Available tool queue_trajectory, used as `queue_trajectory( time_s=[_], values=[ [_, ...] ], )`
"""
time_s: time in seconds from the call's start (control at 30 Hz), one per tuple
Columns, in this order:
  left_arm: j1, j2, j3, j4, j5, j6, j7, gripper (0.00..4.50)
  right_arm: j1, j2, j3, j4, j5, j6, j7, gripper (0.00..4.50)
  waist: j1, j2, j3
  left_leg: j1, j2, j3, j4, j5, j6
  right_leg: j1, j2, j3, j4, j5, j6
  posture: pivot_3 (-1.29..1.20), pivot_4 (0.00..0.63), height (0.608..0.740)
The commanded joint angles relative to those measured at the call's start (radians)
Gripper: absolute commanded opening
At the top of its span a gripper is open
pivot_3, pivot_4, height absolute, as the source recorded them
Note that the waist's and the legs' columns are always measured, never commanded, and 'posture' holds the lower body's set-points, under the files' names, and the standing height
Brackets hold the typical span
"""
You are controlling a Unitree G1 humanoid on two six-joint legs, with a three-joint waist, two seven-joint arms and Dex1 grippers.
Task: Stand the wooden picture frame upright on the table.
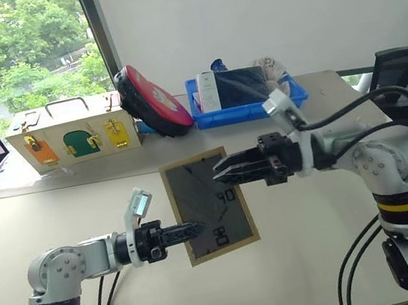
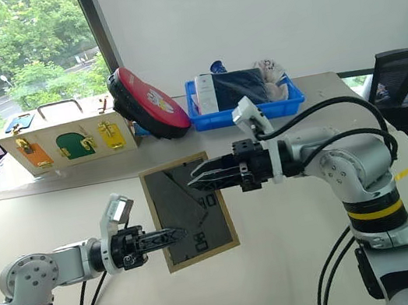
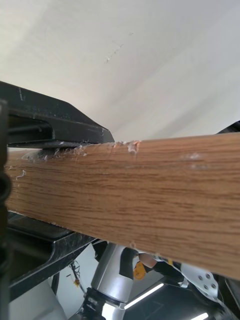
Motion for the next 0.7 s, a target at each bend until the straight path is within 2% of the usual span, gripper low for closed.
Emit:
queue_trajectory(
  time_s=[0.03, 0.1, 0.13, 0.3, 0.53, 0.7],
  values=[
    [-0.023, 0.024, -0.029, -0.04, 0.004, -0.019, -0.033, 1.16, 0.013, -0.033, 0.036, 0.011, -0.039, -0.043, 0.02, 3.62, 0.003, 0.0, 0.0, -0.001, 0.0, 0.0, 0.0, 0.0, 0.0, -0.001, 0.0, 0.0, 0.0, 0.0, 0.0, 0.0, 0.15, 0.719],
    [-0.019, 0.036, -0.041, -0.039, 0.018, -0.026, -0.044, 1.16, 0.015, -0.036, 0.05, 0.017, -0.047, -0.05, 0.025, 4.34, 0.004, 0.0, 0.0, -0.003, 0.0, 0.0, 0.001, 0.0, 0.0, -0.003, 0.0, 0.0, 0.0, 0.0, 0.0, 0.0, 0.15, 0.719],
    [-0.019, 0.04, -0.044, -0.038, 0.023, -0.03, -0.047, 1.16, 0.016, -0.033, 0.058, 0.019, -0.053, -0.054, 0.023, 4.48, 0.003, 0.0, 0.0, -0.004, 0.0, 0.0, 0.001, 0.0, 0.0, -0.004, 0.0, 0.0, 0.0, 0.0, 0.0, 0.0, 0.15, 0.719],
    [-0.013, 0.038, -0.07, -0.035, 0.045, -0.048, -0.064, 1.16, 0.028, -0.025, 0.114, -0.024, -0.034, -0.028, 0.053, 4.48, 0.001, 0.0, 0.0, -0.005, 0.0, 0.0, 0.0, 0.0, 0.0, -0.006, 0.0, 0.0, 0.001, 0.0, 0.0, 0.0, 0.15, 0.719],
    [-0.024, 0.028, -0.083, 0.007, 0.077, -0.08, -0.076, 1.16, 0.035, 0.0, 0.123, -0.069, 0.009, 0.011, 0.049, 4.48, 0.003, 0.0, 0.0, -0.008, 0.0, 0.0, 0.001, 0.0, 0.0, -0.009, 0.0, 0.0, 0.001, 0.001, 0.0, 0.0, 0.15, 0.719],
    [-0.029, 0.036, -0.091, 0.054, 0.108, -0.11, -0.11, 1.16, 0.079, -0.073, 0.078, -0.136, 0.064, -0.027, 0.16, 4.48, 0.008, 0.0, 0.0, -0.009, 0.0, 0.0, 0.001, 0.0, 0.0, -0.009, 0.0, 0.0, 0.001, 0.001, 0.0, 0.0, 0.15, 0.719]
  ],
)
